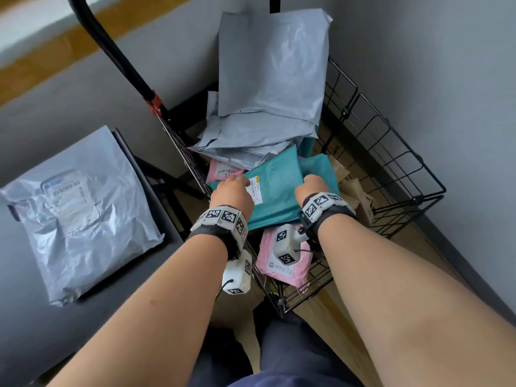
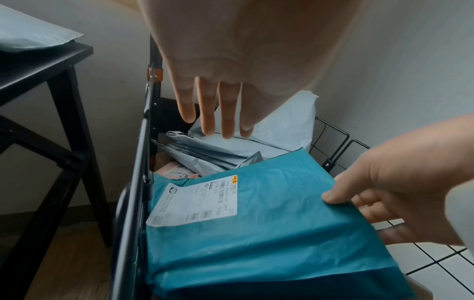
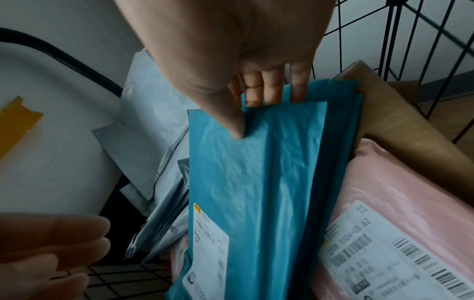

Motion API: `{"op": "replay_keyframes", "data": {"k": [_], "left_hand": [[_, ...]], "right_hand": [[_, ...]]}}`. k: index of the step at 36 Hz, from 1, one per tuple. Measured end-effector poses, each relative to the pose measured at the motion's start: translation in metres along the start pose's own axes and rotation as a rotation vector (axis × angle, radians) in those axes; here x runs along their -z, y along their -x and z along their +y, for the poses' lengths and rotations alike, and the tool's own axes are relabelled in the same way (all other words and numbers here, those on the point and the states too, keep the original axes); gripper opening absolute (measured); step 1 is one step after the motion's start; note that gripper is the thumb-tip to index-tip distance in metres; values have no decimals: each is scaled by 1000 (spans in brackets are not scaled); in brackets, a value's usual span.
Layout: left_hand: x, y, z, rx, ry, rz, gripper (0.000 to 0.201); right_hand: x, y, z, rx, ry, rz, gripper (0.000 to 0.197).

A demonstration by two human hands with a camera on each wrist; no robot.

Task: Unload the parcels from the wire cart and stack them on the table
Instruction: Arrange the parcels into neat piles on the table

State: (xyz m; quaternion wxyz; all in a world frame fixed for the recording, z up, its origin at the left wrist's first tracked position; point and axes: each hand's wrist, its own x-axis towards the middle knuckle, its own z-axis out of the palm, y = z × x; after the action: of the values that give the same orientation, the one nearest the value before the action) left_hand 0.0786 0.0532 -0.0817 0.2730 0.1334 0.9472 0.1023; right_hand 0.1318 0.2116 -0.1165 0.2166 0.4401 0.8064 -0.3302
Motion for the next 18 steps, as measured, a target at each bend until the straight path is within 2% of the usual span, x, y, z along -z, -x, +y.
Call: {"op": "replay_keyframes", "data": {"k": [6, 10, 12, 16, 18], "left_hand": [[19, 5, -6, 28, 37, 58, 47], [37, 12, -6, 22, 74, 96, 48], [46, 17, -5, 22, 111, 122, 53], [63, 29, -5, 3, 201, 181, 60], [72, 35, -7, -17, 256, 201, 51]], "right_hand": [[18, 17, -13, 86, -155, 50, 35], [35, 34, -24, 187, -156, 140, 19], [42, 44, -32, 231, -158, 192, 18], [54, 66, -52, 386, -128, 278, 24], [58, 75, -64, 475, -116, 311, 30]]}}
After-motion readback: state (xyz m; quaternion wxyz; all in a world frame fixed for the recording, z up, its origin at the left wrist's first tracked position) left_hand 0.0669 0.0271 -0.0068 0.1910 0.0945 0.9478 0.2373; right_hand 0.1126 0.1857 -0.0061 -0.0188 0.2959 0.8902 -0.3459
